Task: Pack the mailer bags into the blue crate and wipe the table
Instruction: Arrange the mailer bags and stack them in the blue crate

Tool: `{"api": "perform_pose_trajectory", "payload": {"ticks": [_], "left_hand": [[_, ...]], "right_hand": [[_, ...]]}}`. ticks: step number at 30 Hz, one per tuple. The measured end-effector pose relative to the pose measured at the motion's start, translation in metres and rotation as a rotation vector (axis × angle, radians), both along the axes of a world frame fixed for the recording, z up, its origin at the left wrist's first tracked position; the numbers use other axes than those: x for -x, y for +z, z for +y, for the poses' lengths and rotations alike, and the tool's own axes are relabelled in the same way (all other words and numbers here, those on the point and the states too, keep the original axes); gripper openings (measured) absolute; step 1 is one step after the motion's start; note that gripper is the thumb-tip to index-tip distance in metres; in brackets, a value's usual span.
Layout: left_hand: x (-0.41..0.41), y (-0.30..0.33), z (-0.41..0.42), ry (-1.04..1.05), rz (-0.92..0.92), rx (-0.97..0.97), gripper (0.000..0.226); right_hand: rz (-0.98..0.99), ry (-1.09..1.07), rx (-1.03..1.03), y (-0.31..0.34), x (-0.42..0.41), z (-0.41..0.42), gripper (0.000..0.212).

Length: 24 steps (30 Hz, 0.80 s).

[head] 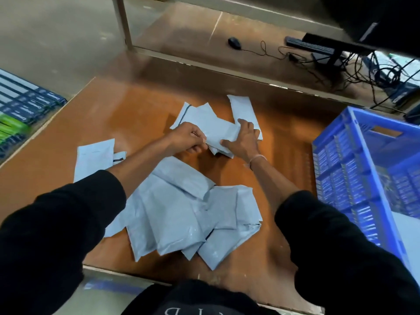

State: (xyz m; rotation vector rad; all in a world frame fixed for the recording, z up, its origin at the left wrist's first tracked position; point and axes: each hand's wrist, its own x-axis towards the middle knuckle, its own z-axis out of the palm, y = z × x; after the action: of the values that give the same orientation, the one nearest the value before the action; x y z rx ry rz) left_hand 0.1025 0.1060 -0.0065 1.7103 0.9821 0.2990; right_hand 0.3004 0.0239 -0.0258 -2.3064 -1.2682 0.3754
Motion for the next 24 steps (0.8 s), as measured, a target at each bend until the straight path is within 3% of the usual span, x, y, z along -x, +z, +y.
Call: {"api": "perform_pose_trajectory", "payload": {"ticks": [5, 7, 10, 13, 16, 20, 22, 24], "left_hand": [[0.0, -0.006, 0.008, 0.066, 0.036, 0.131, 0.023], [0.002, -0.012, 0.013, 0.111, 0.043, 0.21, 0.034], [0.004, -0.018, 0.018, 0.221, 0.009, 0.289, 0.052], [0.005, -0.021, 0.021, 0.322, -0.214, 0.357, 0.048], [0.009, -0.02, 0.026, 0.434, -0.405, 0.413, 0.038], [0.017, -0.022, 0.037, 0.532, -0.365, 0.459, 0.026], [0.022, -0.024, 0.042, 0.548, -0.331, 0.483, 0.025], [0.025, -0.025, 0.045, 0.534, -0.313, 0.499, 0.03]], "right_hand": [[-0.063, -0.01, 0.064, 0.0, -0.004, 0.009, 0.076], [0.156, 0.004, -0.04, 0.001, -0.01, 0.006, 0.056], [0.658, -0.043, -0.172, 0.005, -0.01, -0.003, 0.032], [0.774, 0.034, -0.153, 0.012, 0.005, -0.007, 0.027], [0.661, 0.136, -0.083, 0.015, 0.017, -0.001, 0.027], [0.235, -0.013, -0.132, 0.004, 0.008, 0.029, 0.035], [-0.016, -0.033, -0.002, 0.001, 0.005, 0.043, 0.052], [-0.054, -0.001, 0.134, -0.004, 0.007, 0.052, 0.068]]}}
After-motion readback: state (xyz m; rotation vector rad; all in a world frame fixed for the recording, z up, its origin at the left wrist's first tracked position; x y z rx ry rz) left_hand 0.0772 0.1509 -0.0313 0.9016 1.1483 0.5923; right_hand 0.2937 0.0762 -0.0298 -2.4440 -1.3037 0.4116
